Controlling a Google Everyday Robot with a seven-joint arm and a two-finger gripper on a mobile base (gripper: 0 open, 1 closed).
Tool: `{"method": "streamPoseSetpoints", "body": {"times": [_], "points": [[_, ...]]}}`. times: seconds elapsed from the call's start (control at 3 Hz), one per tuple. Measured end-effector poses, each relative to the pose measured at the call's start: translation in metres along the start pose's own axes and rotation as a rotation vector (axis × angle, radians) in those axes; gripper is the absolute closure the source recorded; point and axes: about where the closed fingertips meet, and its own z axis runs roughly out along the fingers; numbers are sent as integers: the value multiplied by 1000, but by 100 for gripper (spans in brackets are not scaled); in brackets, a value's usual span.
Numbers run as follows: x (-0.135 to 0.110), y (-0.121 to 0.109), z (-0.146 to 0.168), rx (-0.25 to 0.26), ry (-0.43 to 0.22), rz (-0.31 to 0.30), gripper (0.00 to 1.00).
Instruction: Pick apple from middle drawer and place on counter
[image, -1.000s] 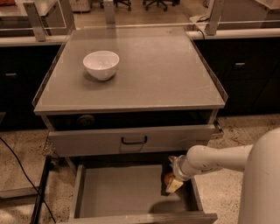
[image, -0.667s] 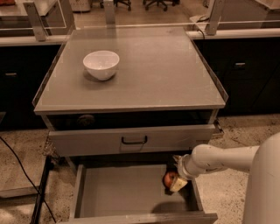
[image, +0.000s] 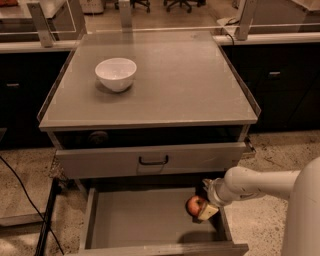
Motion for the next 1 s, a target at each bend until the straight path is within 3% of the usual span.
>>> {"method": "streamPoseSetpoints", "body": {"times": [1.0], "points": [[4,5,31,-42,-69,40,19]]}}
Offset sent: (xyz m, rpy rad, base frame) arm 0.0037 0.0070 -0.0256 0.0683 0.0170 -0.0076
